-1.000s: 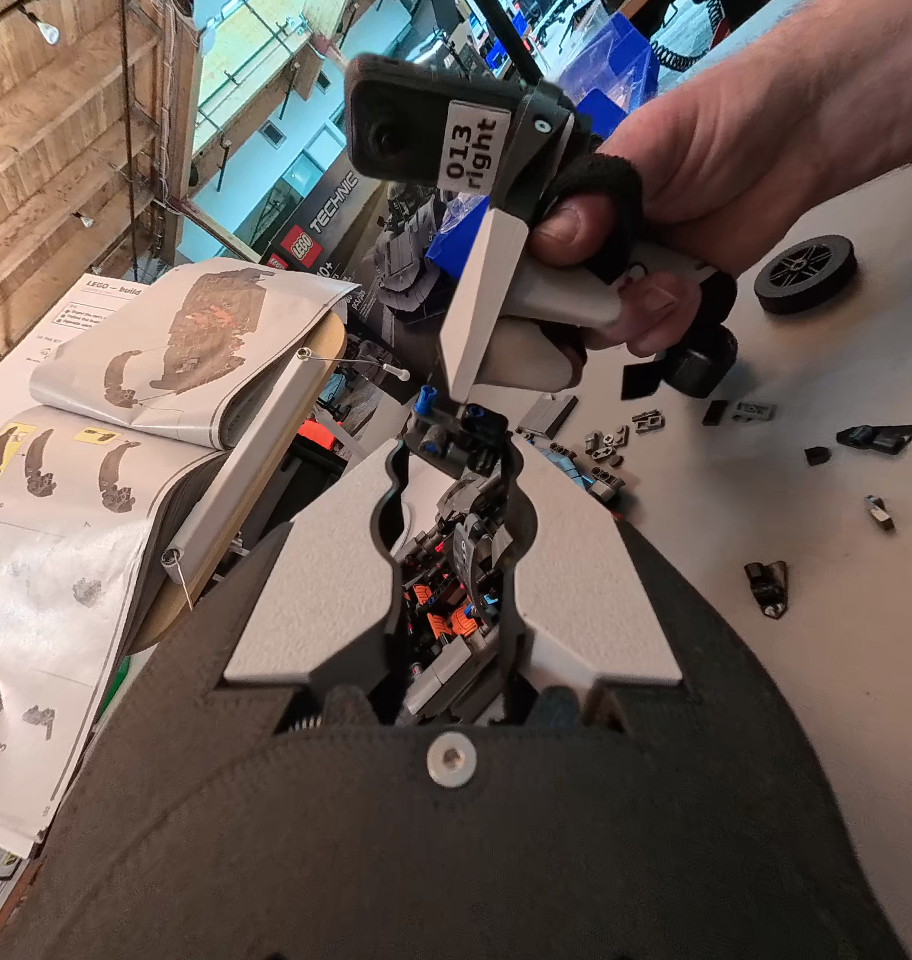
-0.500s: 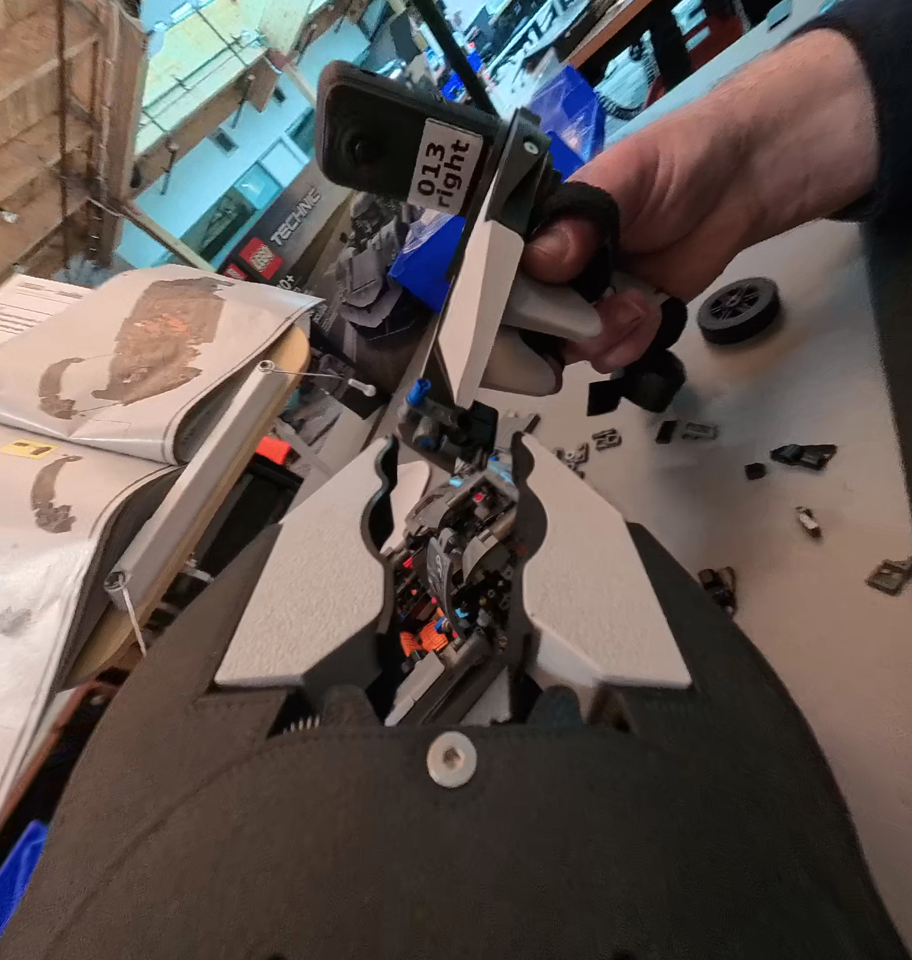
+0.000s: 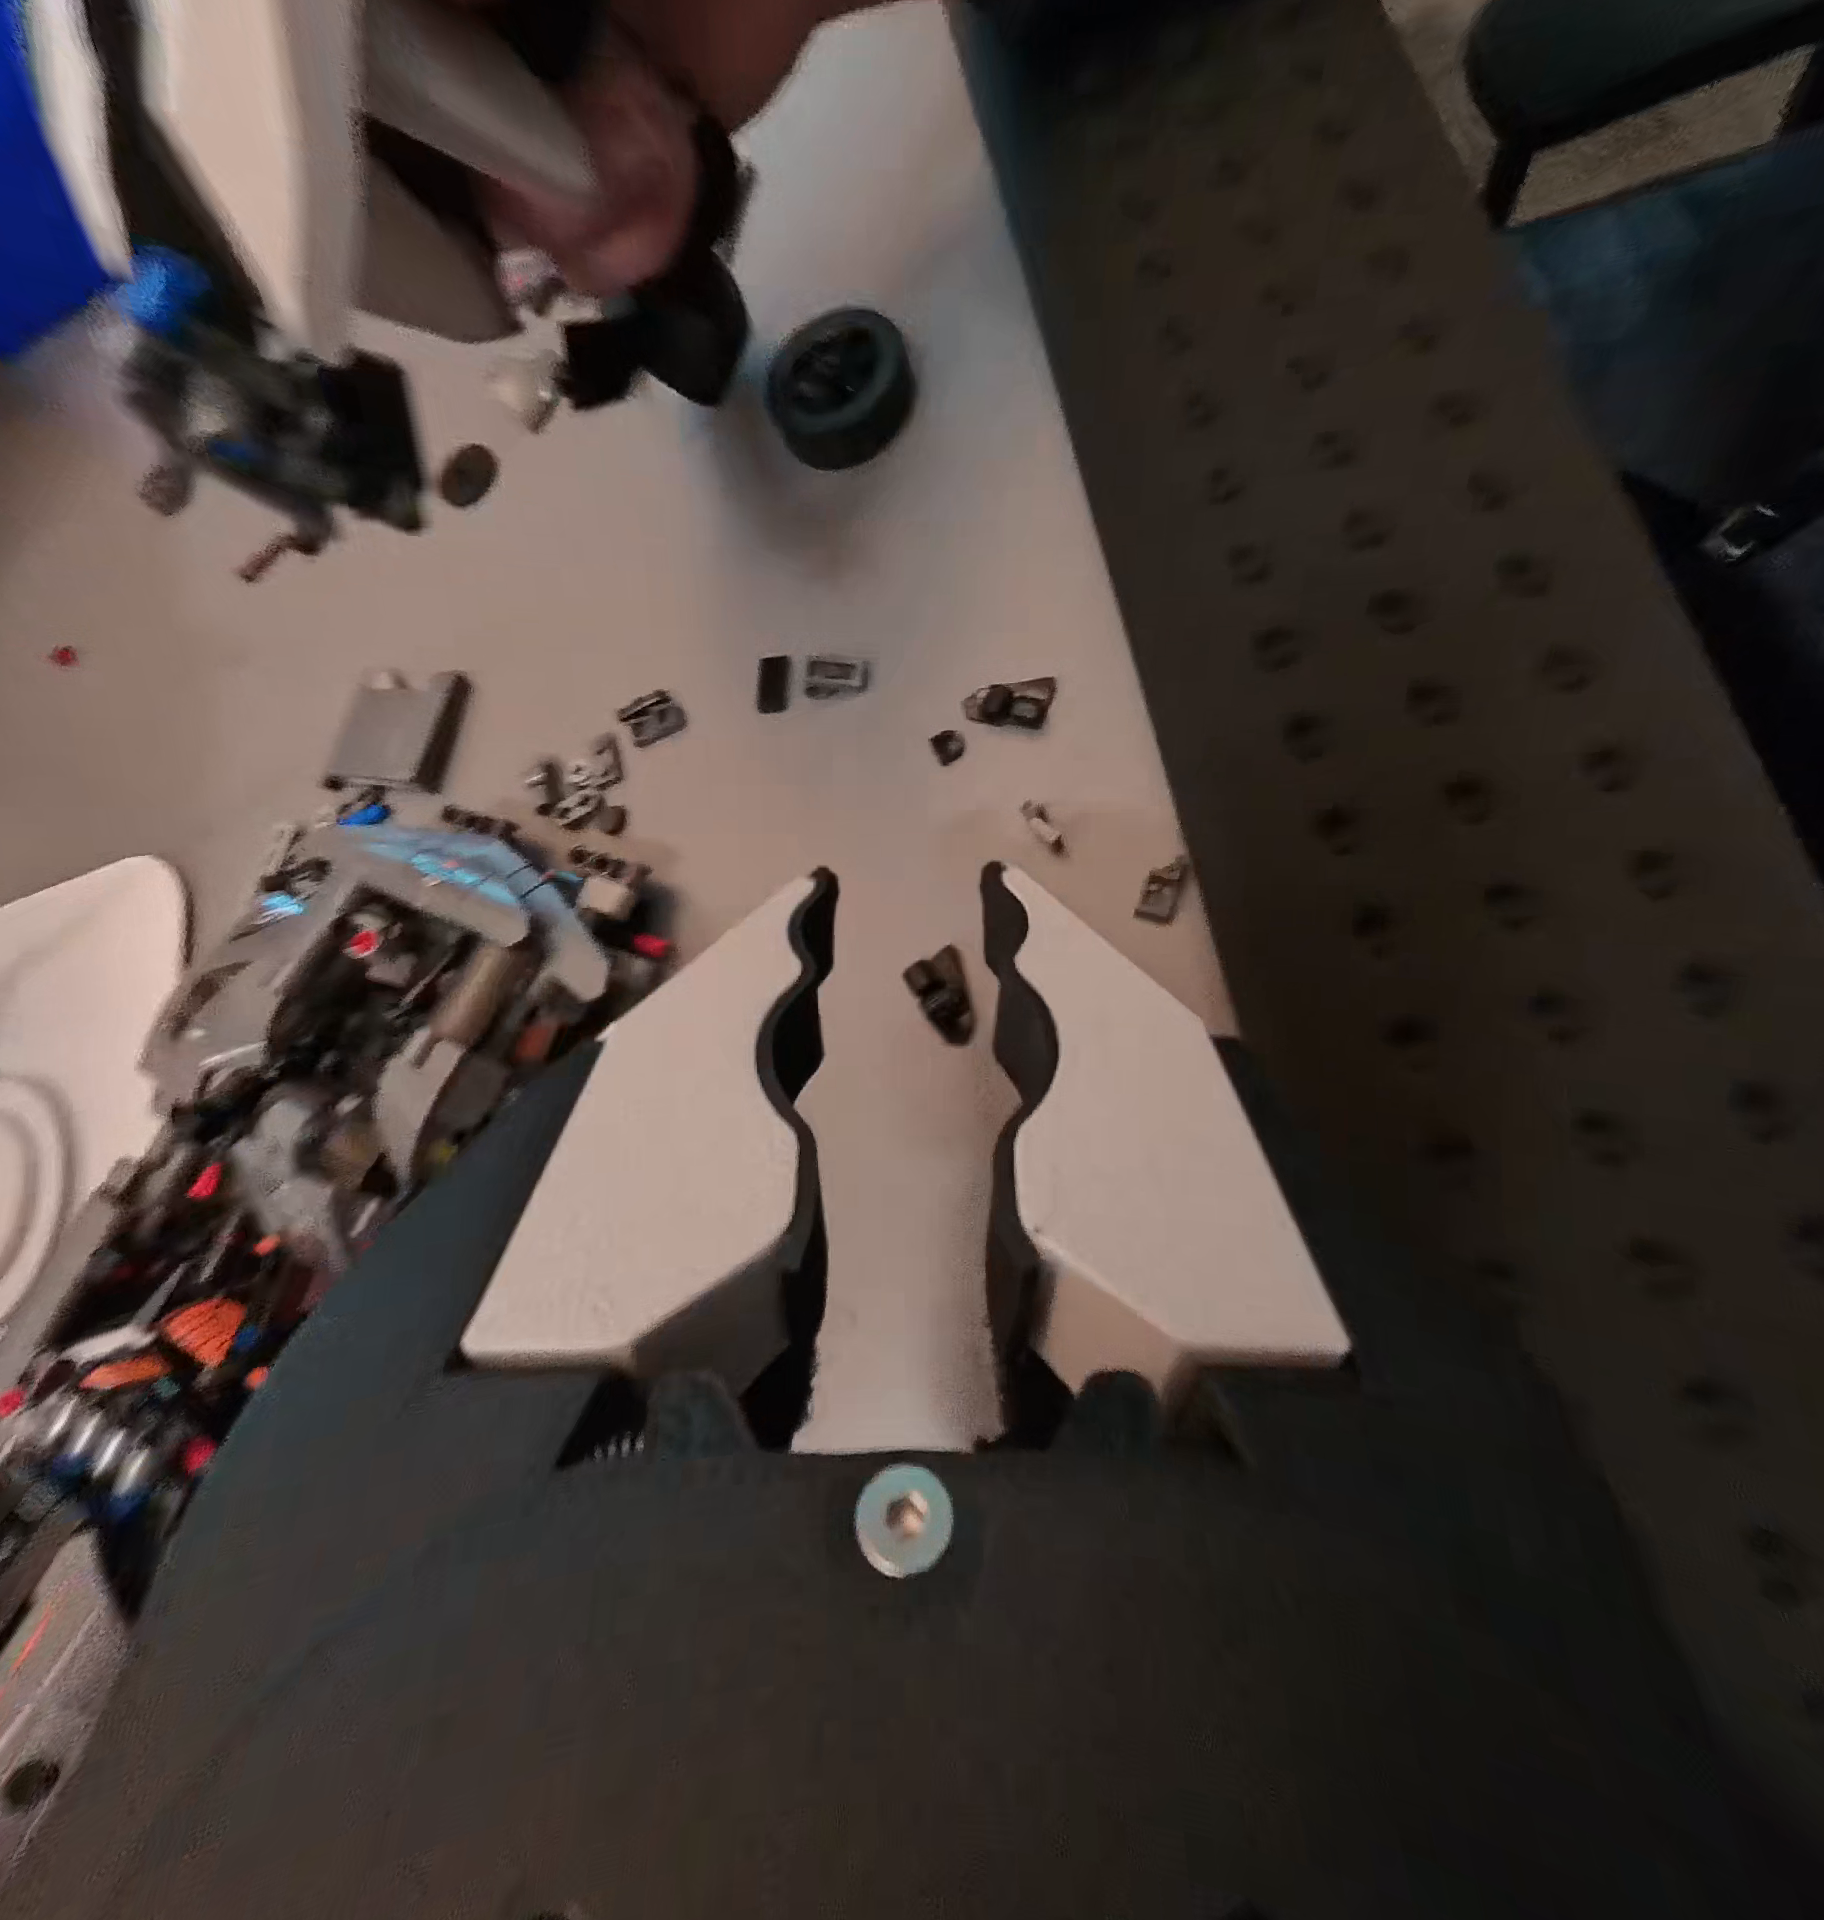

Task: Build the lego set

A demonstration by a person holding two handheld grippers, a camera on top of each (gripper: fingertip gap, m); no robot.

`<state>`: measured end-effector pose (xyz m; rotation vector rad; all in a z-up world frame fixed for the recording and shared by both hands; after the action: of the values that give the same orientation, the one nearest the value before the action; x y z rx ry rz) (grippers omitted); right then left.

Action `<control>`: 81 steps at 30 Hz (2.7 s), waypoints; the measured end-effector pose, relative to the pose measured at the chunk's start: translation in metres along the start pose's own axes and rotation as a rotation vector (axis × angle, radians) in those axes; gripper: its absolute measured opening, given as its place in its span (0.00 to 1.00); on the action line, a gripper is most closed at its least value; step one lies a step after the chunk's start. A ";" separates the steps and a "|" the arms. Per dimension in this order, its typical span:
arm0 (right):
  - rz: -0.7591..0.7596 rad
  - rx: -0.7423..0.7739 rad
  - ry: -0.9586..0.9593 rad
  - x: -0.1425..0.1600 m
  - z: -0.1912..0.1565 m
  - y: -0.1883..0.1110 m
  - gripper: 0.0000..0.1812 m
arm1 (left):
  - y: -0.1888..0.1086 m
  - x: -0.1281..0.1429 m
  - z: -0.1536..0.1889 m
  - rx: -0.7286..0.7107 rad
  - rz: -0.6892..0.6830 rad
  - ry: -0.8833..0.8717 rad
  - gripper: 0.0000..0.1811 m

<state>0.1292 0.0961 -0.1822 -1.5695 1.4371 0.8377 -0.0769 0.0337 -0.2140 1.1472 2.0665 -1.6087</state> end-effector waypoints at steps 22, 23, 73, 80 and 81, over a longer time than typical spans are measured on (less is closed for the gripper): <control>0.022 0.015 0.008 0.002 0.003 -0.013 0.08 | 0.078 -0.030 0.009 0.123 -0.142 0.107 0.07; 0.025 0.014 0.007 0.002 0.003 -0.014 0.07 | 0.078 -0.030 0.009 0.109 -0.148 0.107 0.07; 0.080 -0.085 -0.063 -0.001 -0.026 -0.026 0.08 | 0.043 -0.060 0.063 -0.026 -0.354 -0.036 0.01; 0.088 -0.089 -0.070 -0.002 -0.028 -0.029 0.08 | 0.030 -0.048 0.045 -0.042 -0.218 -0.233 0.00; 0.089 -0.089 -0.069 -0.002 -0.028 -0.029 0.08 | 0.026 -0.044 0.040 -0.043 -0.174 -0.290 0.00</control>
<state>0.1559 0.0716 -0.1643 -1.5361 1.4458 1.0111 -0.0391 -0.0191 -0.2170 0.6871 2.0417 -1.6843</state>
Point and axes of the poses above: each gripper's, where its closed fingertips meet, y out along the fingers, x out of its underside, z = x × y across the jaws, the point moved 9 cm from there along -y, back along the fingers, and after that the axes turned 5 degrees about y, right-handed, at the moved point
